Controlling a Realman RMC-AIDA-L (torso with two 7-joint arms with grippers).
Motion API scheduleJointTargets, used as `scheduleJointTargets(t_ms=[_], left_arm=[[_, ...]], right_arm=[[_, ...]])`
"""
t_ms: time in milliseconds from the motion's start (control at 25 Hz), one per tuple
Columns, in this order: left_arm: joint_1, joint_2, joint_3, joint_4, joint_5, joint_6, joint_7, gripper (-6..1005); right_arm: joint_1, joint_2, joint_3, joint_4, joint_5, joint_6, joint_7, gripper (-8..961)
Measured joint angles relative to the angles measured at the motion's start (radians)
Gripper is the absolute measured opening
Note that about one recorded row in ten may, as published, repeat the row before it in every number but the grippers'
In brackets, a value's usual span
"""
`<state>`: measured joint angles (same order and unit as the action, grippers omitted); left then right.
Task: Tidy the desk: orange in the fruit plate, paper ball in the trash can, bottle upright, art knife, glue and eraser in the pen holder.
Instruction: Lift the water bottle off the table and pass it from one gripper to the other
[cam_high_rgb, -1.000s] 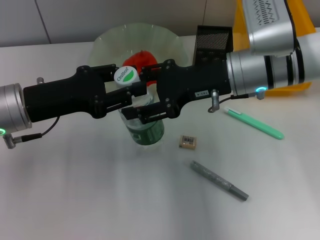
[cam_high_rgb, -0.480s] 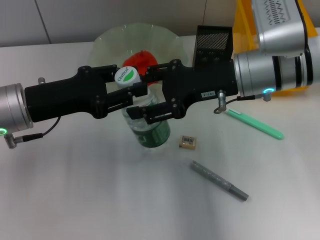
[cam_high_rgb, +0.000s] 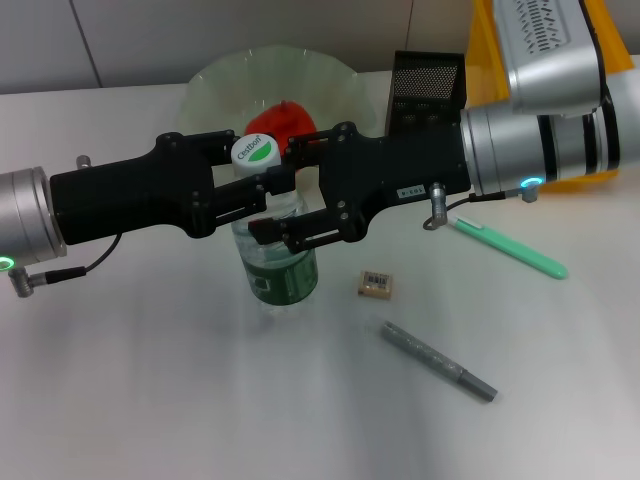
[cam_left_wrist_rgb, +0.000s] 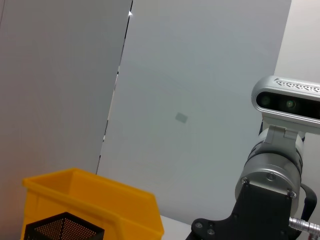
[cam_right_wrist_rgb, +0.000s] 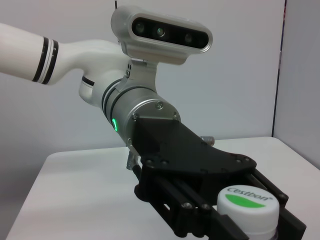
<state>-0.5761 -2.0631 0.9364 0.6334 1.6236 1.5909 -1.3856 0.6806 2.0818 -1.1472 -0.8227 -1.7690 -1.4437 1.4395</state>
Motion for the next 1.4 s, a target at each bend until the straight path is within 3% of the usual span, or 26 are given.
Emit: scheduleJointTargets(t_ms=[680, 1000, 1400], left_arm=[[-0.003, 0.0, -0.001, 0.0, -0.001, 0.001, -0.001, 467], [-0.002, 0.0, -0.001, 0.0, -0.002, 0.003, -0.001, 471], [-0.003, 0.0, -0.001, 0.0, -0.002, 0.003, -0.001, 477]], right_arm=[[0.004, 0.0, 0.006, 0.01, 0.003, 0.011, 0.013, 659], [0.004, 0.0, 0.003, 0.01, 0.003, 0.014, 0.014, 792], [0.0, 0.0, 0.009, -0.006, 0.005, 0.006, 0.036, 792]])
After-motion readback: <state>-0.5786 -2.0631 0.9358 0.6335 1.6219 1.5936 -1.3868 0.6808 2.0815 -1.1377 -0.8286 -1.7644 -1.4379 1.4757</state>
